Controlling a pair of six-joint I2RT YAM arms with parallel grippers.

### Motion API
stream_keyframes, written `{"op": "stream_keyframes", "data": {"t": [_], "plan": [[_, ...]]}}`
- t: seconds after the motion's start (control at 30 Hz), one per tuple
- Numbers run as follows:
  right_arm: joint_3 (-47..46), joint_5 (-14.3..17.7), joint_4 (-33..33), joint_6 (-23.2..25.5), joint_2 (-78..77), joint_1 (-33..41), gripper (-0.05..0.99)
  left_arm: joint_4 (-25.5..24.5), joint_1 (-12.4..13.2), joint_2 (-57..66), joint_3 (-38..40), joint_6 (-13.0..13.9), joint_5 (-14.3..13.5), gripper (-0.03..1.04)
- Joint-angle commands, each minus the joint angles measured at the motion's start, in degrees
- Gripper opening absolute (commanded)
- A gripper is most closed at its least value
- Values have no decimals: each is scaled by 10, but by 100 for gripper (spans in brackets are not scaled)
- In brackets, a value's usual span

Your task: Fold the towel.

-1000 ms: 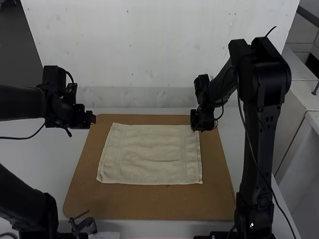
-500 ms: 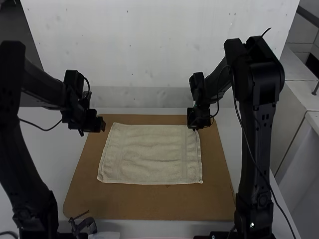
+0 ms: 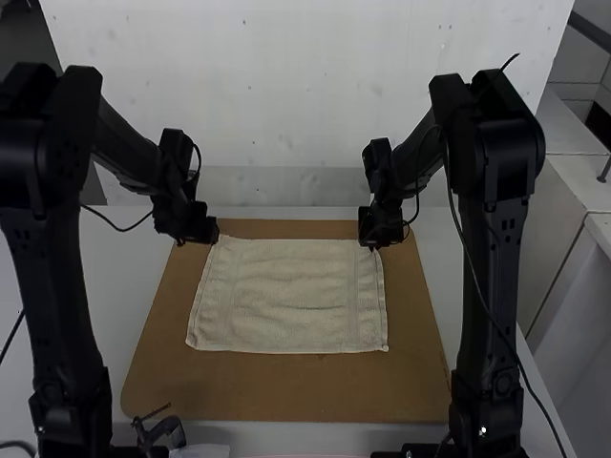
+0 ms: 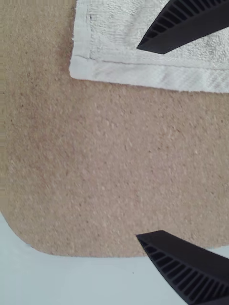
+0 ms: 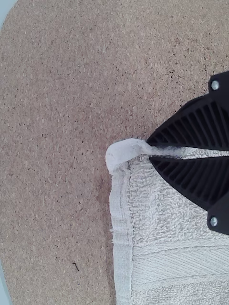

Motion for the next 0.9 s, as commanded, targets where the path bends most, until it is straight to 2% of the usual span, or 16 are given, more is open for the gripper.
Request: {"op": "stream_keyframes", "data": {"t": [0.0, 0.1, 0.23, 0.3, 0.37, 0.43, 0.47, 0.5, 0.53, 0.6, 0.67, 0.7, 0.87], "plan": [[-8, 17, -1, 6, 52, -1, 1, -9, -24, 21, 36, -13, -9, 95], [-8, 20, 0, 6, 56, -1, 1, -17, -30, 38, 53, -14, -8, 95], [-6, 30, 1, 4, 59, -1, 1, -41, -34, 69, 80, -18, -5, 89], [-7, 31, 1, 3, 59, -1, 1, -57, -36, 87, 93, -21, -4, 77], [-11, 36, 1, 3, 56, 0, 1, -78, -36, 107, 107, -24, 16, 53], [-11, 36, 1, 3, 54, -1, 1, -92, -38, 125, 116, -27, 20, 36], [-11, 37, 1, 2, 54, -1, 1, -103, -39, 130, 121, -31, 33, 33], [-11, 37, 1, 2, 53, -3, 1, -110, -38, 139, 123, -31, 59, 30], [-11, 37, 1, 1, 51, -5, 1, -112, -38, 140, 125, -33, 67, 29], [-11, 37, 1, 0, 48, -9, 1, -114, -40, 141, 124, -39, 76, 20], [-12, 37, 0, -1, 46, -10, 1, -114, -43, 139, 121, -40, 78, 4], [-14, 37, 0, -1, 45, -10, 1, -113, -46, 138, 117, -39, 77, 1], [-10, 37, 0, -1, 44, -16, 1, -109, -49, 123, 113, -42, 70, 1]]}}
